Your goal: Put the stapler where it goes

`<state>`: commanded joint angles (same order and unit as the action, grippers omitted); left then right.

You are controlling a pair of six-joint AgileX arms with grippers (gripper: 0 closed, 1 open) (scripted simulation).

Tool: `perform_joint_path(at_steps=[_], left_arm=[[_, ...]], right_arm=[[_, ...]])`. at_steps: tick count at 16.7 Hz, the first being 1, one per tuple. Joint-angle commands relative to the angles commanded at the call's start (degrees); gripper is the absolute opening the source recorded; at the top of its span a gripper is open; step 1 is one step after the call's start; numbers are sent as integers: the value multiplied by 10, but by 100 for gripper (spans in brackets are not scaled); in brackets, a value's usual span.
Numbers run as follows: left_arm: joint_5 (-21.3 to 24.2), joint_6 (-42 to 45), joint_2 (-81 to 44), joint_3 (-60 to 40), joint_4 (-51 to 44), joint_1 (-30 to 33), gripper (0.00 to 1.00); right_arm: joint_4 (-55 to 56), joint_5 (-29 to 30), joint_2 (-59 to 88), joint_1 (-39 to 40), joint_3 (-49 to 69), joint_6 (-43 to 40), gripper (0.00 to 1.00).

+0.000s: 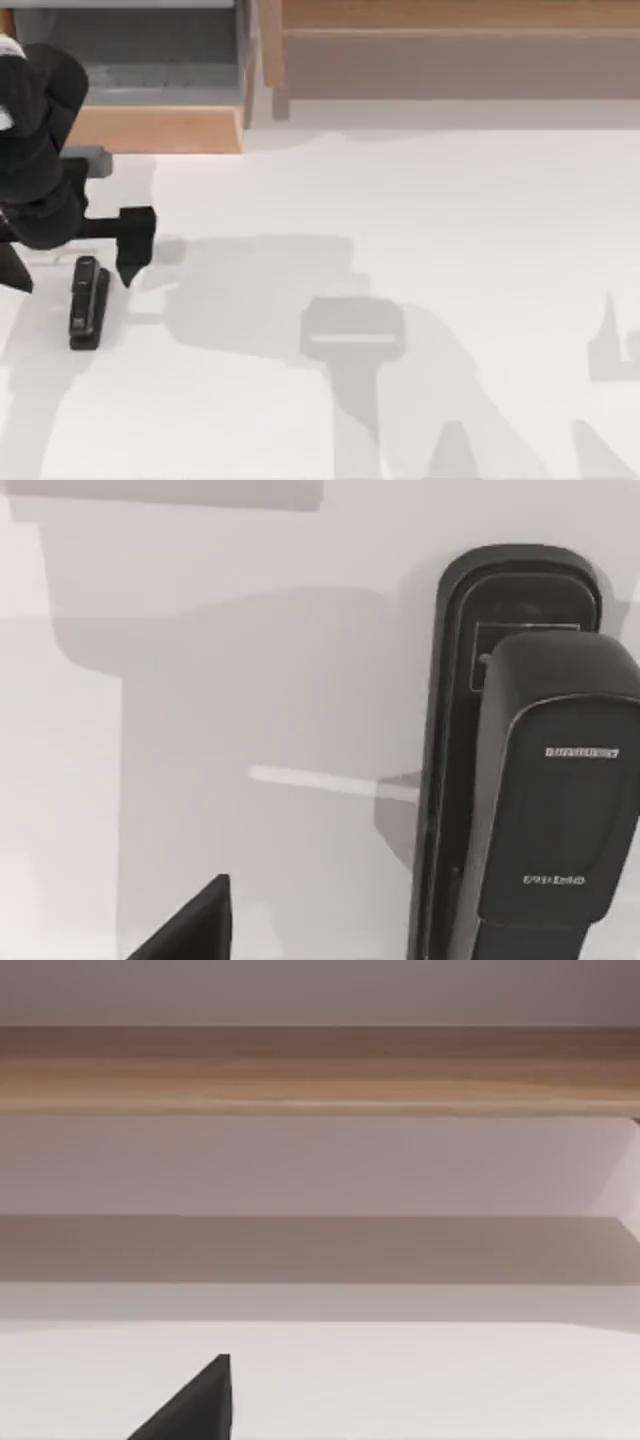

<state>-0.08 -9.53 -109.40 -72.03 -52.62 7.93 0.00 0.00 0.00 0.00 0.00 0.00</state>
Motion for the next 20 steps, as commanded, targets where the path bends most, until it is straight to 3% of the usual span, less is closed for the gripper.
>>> perform_joint_path(at_steps=[8,20], left_arm=[[0,0,-32,37,69,1,100],[0,0,-32,37,69,1,10]], right_arm=[[0,0,0,0,0,0,100],[0,0,0,0,0,0,100]])
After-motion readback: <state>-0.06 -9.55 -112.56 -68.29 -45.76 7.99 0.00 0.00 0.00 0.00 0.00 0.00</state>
